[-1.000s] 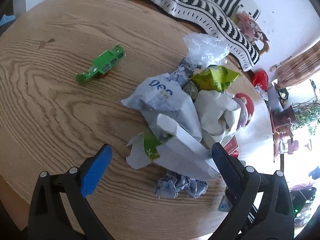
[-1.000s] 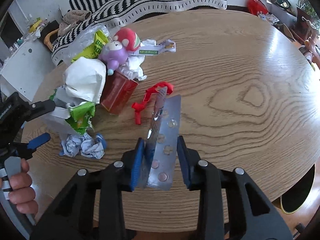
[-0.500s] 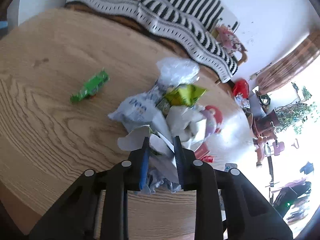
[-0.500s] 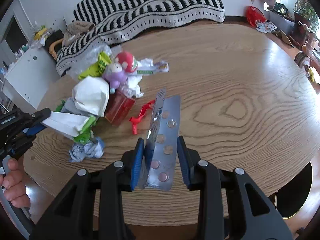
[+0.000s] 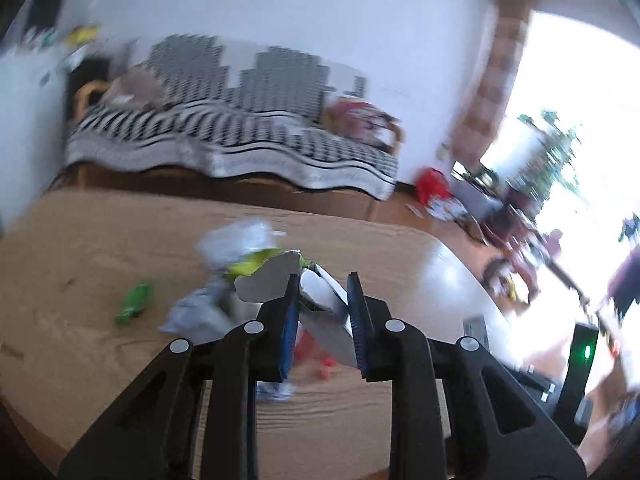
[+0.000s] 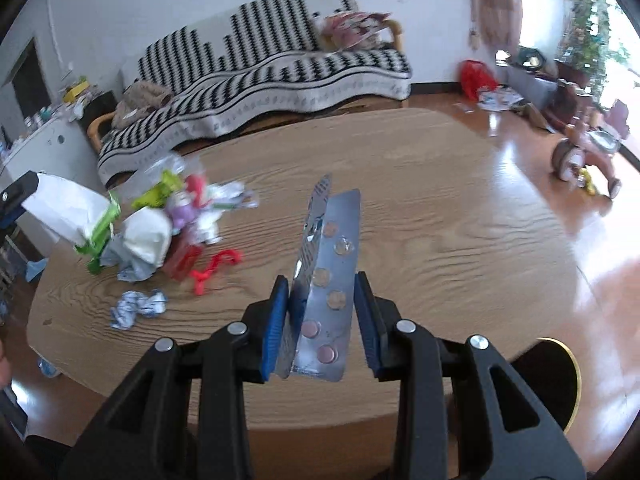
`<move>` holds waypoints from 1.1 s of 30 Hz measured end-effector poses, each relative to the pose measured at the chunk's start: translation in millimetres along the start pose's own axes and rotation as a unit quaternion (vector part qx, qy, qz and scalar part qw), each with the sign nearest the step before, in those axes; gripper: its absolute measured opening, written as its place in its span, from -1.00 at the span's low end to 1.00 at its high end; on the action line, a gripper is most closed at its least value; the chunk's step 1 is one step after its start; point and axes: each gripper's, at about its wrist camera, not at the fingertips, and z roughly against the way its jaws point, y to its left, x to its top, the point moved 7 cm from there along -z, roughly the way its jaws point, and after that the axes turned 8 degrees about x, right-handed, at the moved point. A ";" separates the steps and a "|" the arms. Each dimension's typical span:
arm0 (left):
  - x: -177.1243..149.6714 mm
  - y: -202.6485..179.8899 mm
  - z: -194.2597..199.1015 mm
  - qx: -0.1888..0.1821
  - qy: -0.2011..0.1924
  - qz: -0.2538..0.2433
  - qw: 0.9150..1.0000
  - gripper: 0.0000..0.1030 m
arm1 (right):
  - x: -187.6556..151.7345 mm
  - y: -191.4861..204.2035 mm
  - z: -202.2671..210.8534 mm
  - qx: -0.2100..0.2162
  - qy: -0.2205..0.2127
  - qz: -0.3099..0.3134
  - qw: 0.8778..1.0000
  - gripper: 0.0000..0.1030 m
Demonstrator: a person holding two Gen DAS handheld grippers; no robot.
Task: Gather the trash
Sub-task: 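Carry both items to the black bin and open both grippers to drop them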
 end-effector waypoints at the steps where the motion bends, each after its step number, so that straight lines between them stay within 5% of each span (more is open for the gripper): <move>1: -1.9 -12.2 -0.6 -0.008 0.001 -0.011 1.000 -0.56 | -0.1 -13.0 7.8 -0.006 -0.004 -0.006 1.000 -0.34; 8: -56.0 -154.2 -16.9 -0.113 0.040 -0.110 0.987 -0.56 | -17.3 -128.3 83.1 -0.066 -0.042 -0.070 0.994 -0.34; 16: -175.7 -317.3 -57.4 -0.230 0.150 -0.186 0.943 -0.56 | -84.9 -278.0 120.8 -0.116 -0.008 -0.193 0.974 -0.34; 24: -271.3 -394.5 -114.4 -0.243 0.223 -0.247 0.911 -0.56 | -145.4 -346.9 94.4 -0.126 0.082 -0.242 0.958 -0.34; 33: -308.1 -419.4 -143.3 -0.234 0.249 -0.267 0.901 -0.55 | -155.4 -366.0 83.7 -0.116 0.102 -0.251 0.955 -0.34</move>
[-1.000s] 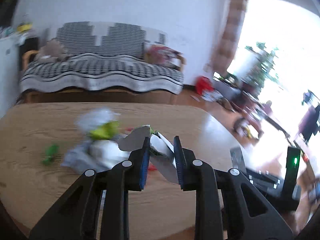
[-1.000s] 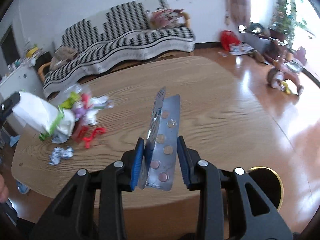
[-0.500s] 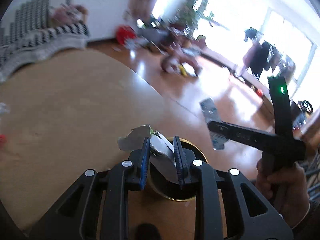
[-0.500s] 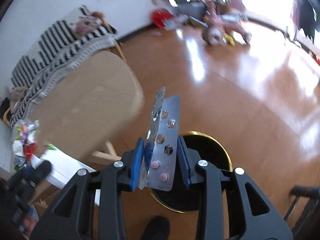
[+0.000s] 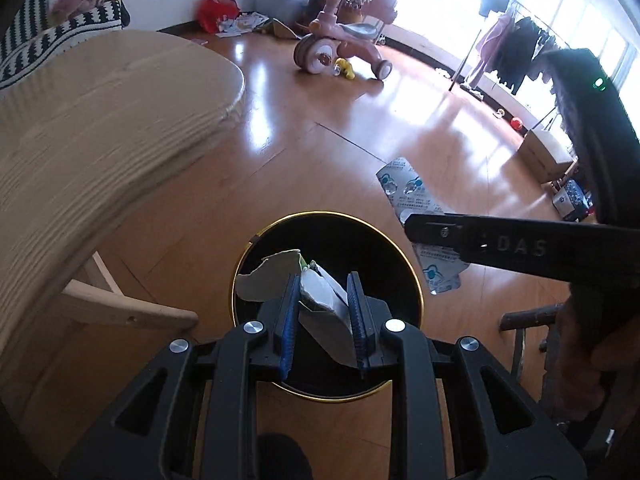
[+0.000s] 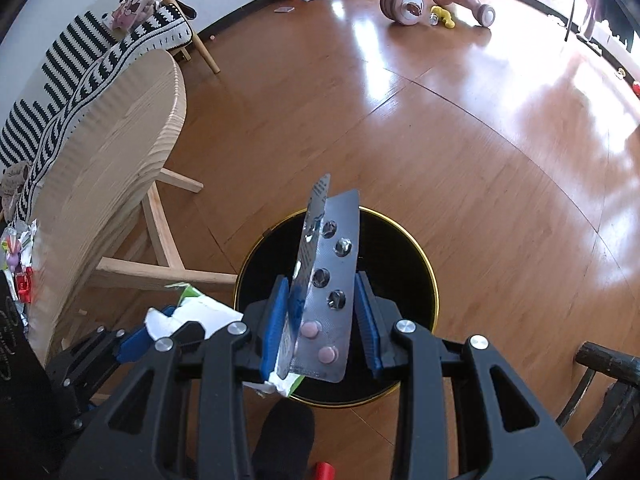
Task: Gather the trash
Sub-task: 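Carry both items to the black bin and open both grippers to drop them, then grasp the crumpled foil with the right gripper while the left gripper grasps the green toy car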
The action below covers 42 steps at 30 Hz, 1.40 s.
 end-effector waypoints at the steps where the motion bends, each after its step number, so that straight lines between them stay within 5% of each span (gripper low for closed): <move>1: -0.7 -3.2 -1.8 0.000 0.002 -0.002 1.000 -0.55 | 1.2 0.8 0.0 0.000 -0.001 0.000 1.000 -0.34; 5: -7.5 -2.4 -3.3 -0.001 0.007 -0.008 1.000 -0.40 | 0.8 3.2 6.9 -0.005 -0.007 -0.004 1.000 -0.23; 6: -7.2 -2.9 -5.4 0.000 0.007 -0.011 1.000 -0.31 | 1.2 3.0 5.7 -0.009 -0.008 -0.006 1.000 0.11; 8: -9.1 -1.2 -1.7 -0.003 0.001 -0.012 1.000 0.03 | 3.6 0.0 9.4 -0.011 -0.018 -0.013 1.000 0.35; 16: 0.4 15.0 38.5 -0.004 -0.033 0.004 0.999 0.69 | 20.8 31.4 32.3 0.007 -0.063 -0.009 0.998 0.46; 23: 3.2 95.8 155.0 0.077 -0.098 -0.001 0.992 0.87 | 30.7 143.7 66.4 0.046 -0.135 0.074 0.987 0.69; 28: -27.4 193.3 225.5 0.122 -0.100 0.077 0.985 0.87 | 14.7 261.7 65.4 0.093 -0.133 0.153 0.975 0.79; 31: -59.6 256.5 263.4 0.160 -0.106 0.126 0.973 0.87 | -10.5 346.6 52.0 0.128 -0.107 0.213 0.963 0.79; 36: -108.6 356.6 318.3 0.262 -0.117 0.186 0.940 0.87 | -73.1 467.9 25.9 0.174 -0.063 0.295 0.938 0.79; 42: -170.2 437.8 360.6 0.357 -0.110 0.188 0.908 0.87 | -143.0 553.1 -7.8 0.197 -0.012 0.358 0.913 0.79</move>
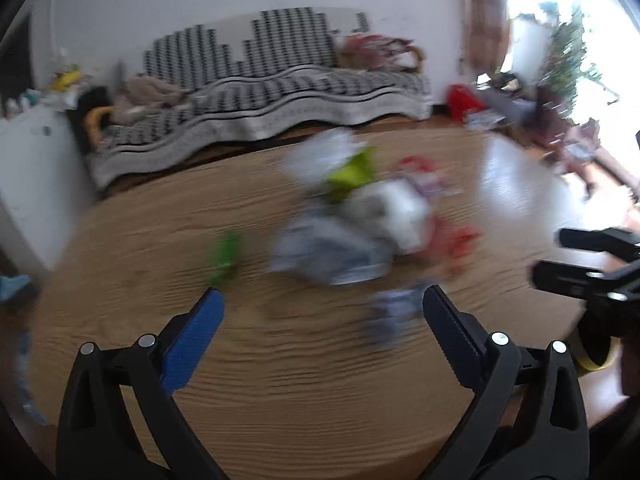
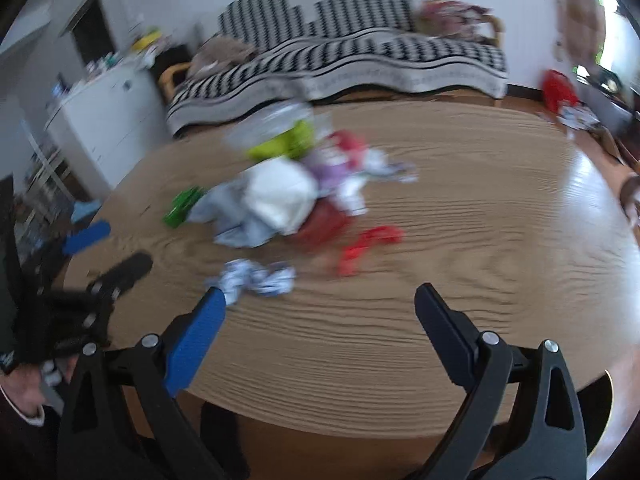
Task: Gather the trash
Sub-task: 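Grasp the crumpled foil with the right gripper while the left gripper grasps the green toy car, then carry the foil and green car to the bin and open both grippers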
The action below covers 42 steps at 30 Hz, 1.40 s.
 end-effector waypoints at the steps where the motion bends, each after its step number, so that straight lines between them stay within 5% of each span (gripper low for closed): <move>1: -5.9 12.7 -6.9 0.007 0.013 -0.001 1.000 0.87 | -2.0 7.6 -5.0 0.003 0.004 0.006 1.000 0.79; 6: -27.2 56.0 -31.7 0.007 0.057 0.049 0.997 0.87 | -1.9 31.0 -30.1 0.010 0.016 0.020 1.000 0.79; 12: -15.0 74.6 -61.3 0.047 0.046 0.033 0.997 0.87 | -3.8 36.0 -63.5 0.006 0.040 0.020 0.999 0.79; 21: -6.9 79.2 -137.5 0.020 0.097 0.056 0.994 0.87 | -10.4 33.7 -100.0 -0.009 0.072 0.047 0.996 0.79; 31: -4.2 90.9 -169.4 0.015 0.120 0.115 0.986 0.86 | -18.6 43.3 -138.4 -0.016 0.104 0.055 0.993 0.80; 34: -7.3 91.5 -169.4 0.026 0.117 0.105 0.987 0.64 | -17.6 46.4 -141.1 -0.029 0.099 0.068 0.992 0.58; 36: -7.1 91.4 -167.6 0.037 0.113 0.090 0.989 0.34 | -16.4 49.1 -139.2 -0.038 0.092 0.080 0.992 0.05; 38: -6.4 89.7 -163.8 0.035 0.108 0.080 0.990 -0.17 | -16.5 51.1 -137.4 -0.033 0.090 0.078 0.992 -0.16; 40: -6.6 89.4 -160.6 0.038 0.108 0.075 0.991 -0.40 | -14.7 52.6 -133.3 -0.029 0.084 0.077 0.993 -0.25; 42: -7.9 88.9 -156.1 0.033 0.106 0.079 0.991 -0.40 | -13.8 54.7 -128.8 -0.025 0.080 0.080 0.993 -0.28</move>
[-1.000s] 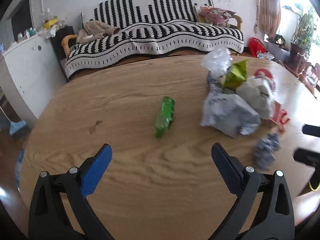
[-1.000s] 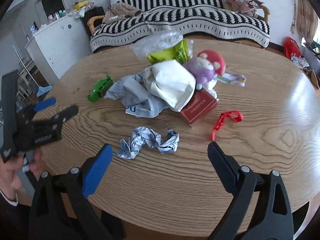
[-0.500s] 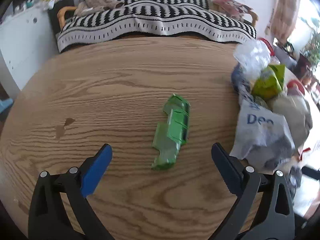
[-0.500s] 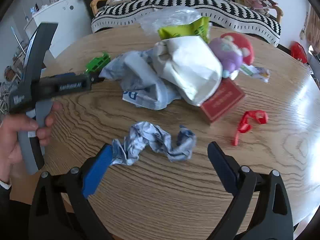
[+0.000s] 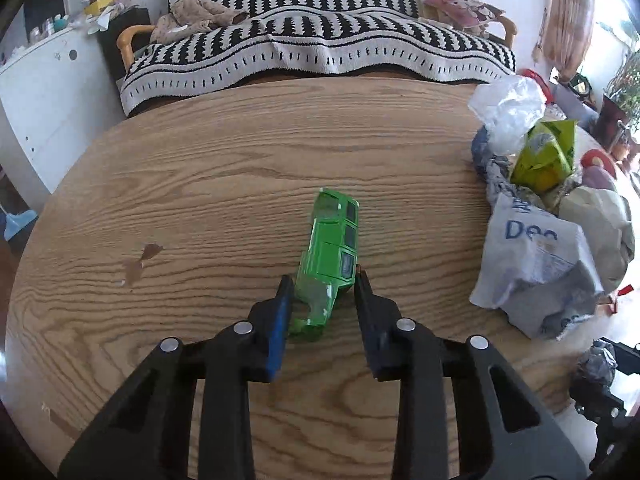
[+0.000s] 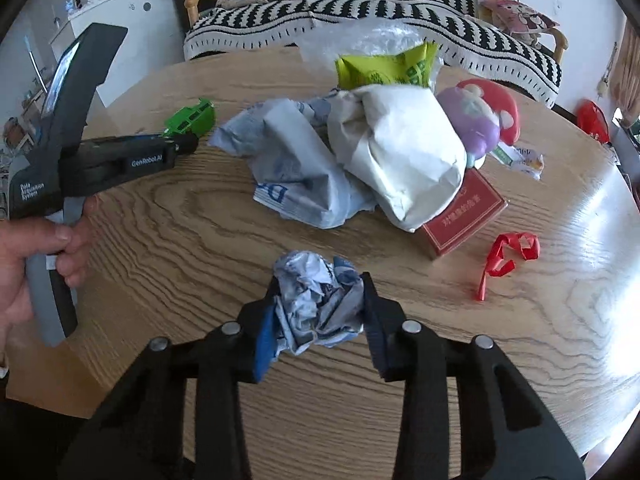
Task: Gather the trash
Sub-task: 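Carry the foil and green car to the bin and open both grippers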
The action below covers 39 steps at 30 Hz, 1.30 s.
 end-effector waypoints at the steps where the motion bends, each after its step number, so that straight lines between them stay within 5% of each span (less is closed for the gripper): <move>1: -0.4 -0.1 2.5 0.001 -0.001 0.000 1.000 -0.41 | 0.2 0.9 2.4 0.000 -0.002 0.002 1.000 -0.29; 14: 11.5 -22.7 39.5 -0.010 -0.027 -0.006 1.000 -0.41 | 8.2 -27.5 54.4 0.004 -0.051 -0.007 0.999 -0.29; 25: 15.7 -155.2 127.5 -0.099 -0.087 -0.071 0.989 -0.41 | -42.8 -179.1 162.6 -0.065 -0.119 -0.125 0.983 -0.29; 31: -14.9 -280.4 180.3 -0.194 -0.096 -0.137 0.967 -0.41 | -117.1 -284.8 227.9 -0.122 -0.135 -0.215 0.960 -0.29; 39: -102.7 -449.3 231.6 -0.298 -0.074 -0.252 0.918 -0.41 | -248.4 -389.9 300.1 -0.182 -0.122 -0.344 0.913 -0.29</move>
